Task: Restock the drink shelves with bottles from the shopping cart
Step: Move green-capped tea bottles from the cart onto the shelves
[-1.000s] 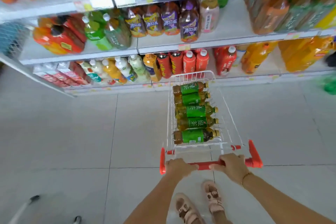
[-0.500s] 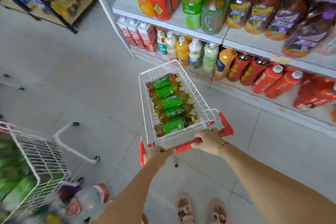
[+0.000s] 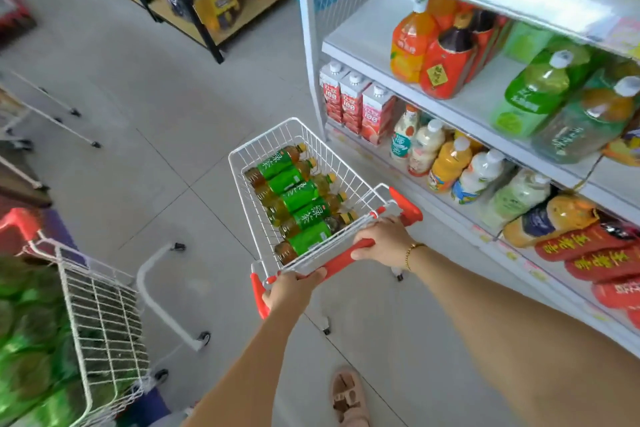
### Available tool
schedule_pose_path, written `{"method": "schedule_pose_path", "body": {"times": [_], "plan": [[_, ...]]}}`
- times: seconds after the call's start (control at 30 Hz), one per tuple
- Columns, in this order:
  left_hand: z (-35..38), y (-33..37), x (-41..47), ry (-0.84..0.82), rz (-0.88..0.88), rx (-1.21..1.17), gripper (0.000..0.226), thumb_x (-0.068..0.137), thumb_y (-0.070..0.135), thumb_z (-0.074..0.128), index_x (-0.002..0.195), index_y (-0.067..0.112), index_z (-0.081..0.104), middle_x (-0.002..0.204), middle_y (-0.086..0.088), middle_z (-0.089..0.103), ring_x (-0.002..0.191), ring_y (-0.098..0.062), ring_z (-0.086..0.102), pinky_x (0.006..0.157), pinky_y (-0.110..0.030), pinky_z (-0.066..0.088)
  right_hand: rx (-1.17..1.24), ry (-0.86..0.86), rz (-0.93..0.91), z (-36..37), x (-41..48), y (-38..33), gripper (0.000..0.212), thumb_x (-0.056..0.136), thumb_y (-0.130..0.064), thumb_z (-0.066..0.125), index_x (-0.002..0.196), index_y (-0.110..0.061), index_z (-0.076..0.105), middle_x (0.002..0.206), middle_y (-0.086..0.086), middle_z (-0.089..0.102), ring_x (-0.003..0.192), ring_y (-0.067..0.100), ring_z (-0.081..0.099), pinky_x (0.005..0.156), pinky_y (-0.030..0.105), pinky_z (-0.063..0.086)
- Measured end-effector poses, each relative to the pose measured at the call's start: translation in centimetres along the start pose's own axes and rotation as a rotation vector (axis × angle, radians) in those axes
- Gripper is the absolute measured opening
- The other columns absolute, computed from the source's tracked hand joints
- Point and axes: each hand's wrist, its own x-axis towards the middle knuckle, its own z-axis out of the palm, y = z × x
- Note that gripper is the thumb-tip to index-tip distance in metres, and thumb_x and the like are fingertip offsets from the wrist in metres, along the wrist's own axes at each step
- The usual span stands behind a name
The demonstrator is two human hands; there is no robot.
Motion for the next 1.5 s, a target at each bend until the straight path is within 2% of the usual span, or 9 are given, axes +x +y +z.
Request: {"method": "schedule_pose_path", "body": {"times": [0.17,0.47,0.8,0.93,1.0,1.1,1.23,1.4,1.5], "plan": [[-5.6,3.7,6.5,-0.033,-0.029,-0.019,0.049,0.082,0.069,0.046,0.069,0.023,0.058,0.053,0.005,0.050,0.063,-0.014,0.054,0.100,-0.039,0.040,0.057,0.000,0.013,-4.9,8.5,-0.5,0.038,0.078,-0.059,0.059,0.110,-0.038,0.064,0.127,-0.010,0.058,0.124,0.020,0.042,0.108,0.036,0.025],[-10.2,10.6,15.0,-0.086,-0.069,-0.179,0.041,0.079,0.067,0.053,0.070,0.026,0.053,0.064,0.005,0.057,0.066,-0.012,0.055,0.102,-0.042,0.040,0.136,0.039,0.012,-12.6,18.7,1.5,0.030,0.072,-0.050,0.071,0.099,-0.036,0.068,0.111,-0.013,0.062,0.112,0.016,0.044,0.086,0.025,0.024],[-16.0,17.5,24.3,-0.095,-0.131,-0.177,0.044,0.082,0.064,0.051,0.090,0.022,0.061,0.071,0.007,0.052,0.083,-0.020,0.055,0.096,-0.034,0.043,0.100,0.028,-0.108,-19.5,30.5,3.6,0.031,0.073,-0.054,0.068,0.099,-0.038,0.067,0.113,-0.009,0.062,0.119,0.019,0.042,0.102,0.034,0.021],[-18.1,20.3,26.6,-0.146,-0.204,-0.080,0.063,0.087,0.065,0.041,0.128,0.018,0.054,0.121,-0.007,0.056,0.120,-0.031,0.049,0.107,-0.039,0.034,0.056,-0.006,-0.146,-22.7,34.4,3.5,0.028,0.075,-0.052,0.067,0.098,-0.037,0.067,0.109,-0.010,0.063,0.116,0.018,0.045,0.101,0.033,0.020],[-18.7,21.8,27.6,-0.217,-0.199,-0.255,0.062,0.091,0.056,0.044,0.132,0.010,0.051,0.138,-0.013,0.048,0.127,-0.032,0.046,0.108,-0.037,0.035,0.007,-0.066,-0.135,-24.6,35.9,3.5,0.026,0.076,-0.051,0.067,0.098,-0.038,0.066,0.107,-0.013,0.062,0.117,0.018,0.043,0.104,0.034,0.019],[-19.2,22.8,28.6,-0.249,-0.190,-0.361,0.058,0.091,0.051,0.048,0.127,0.006,0.053,0.129,-0.008,0.053,0.118,-0.029,0.051,0.100,-0.032,0.040,-0.017,-0.148,-0.120,-26.1,37.6,3.7,0.022,0.074,-0.054,0.066,0.093,-0.044,0.063,0.095,-0.021,0.053,0.116,0.019,0.042,0.107,0.036,0.019],[-20.2,21.7,29.7,-0.200,-0.051,-0.362,0.030,0.078,0.045,0.068,0.097,0.022,0.061,0.094,0.000,0.061,0.072,-0.010,0.054,0.058,-0.021,0.039,-0.035,-0.195,-0.080,-26.3,38.1,3.4,0.029,0.073,-0.053,0.068,0.099,-0.039,0.064,0.086,-0.024,0.047,0.106,0.010,0.039,0.101,0.032,0.020],[-24.1,21.3,35.0,-0.264,0.152,-0.277,0.020,0.079,0.020,0.074,0.094,0.020,0.061,0.083,0.007,0.063,0.082,-0.014,0.062,0.080,-0.026,0.051,-0.022,-0.298,0.005,-27.5,39.3,2.1,0.035,0.071,-0.046,0.074,0.103,-0.035,0.066,0.086,-0.021,0.050,0.096,0.004,0.039,0.083,0.022,0.019],[-26.7,21.1,39.0,-0.309,0.179,-0.258,0.019,0.082,0.016,0.071,0.098,0.015,0.060,0.084,0.005,0.063,0.065,-0.004,0.061,0.062,-0.015,0.050,-0.014,-0.424,0.121,-28.1,40.6,0.9,0.044,0.073,-0.041,0.074,0.114,-0.029,0.062,0.104,-0.014,0.057,0.098,0.006,0.045,0.082,0.023,0.030]]}}
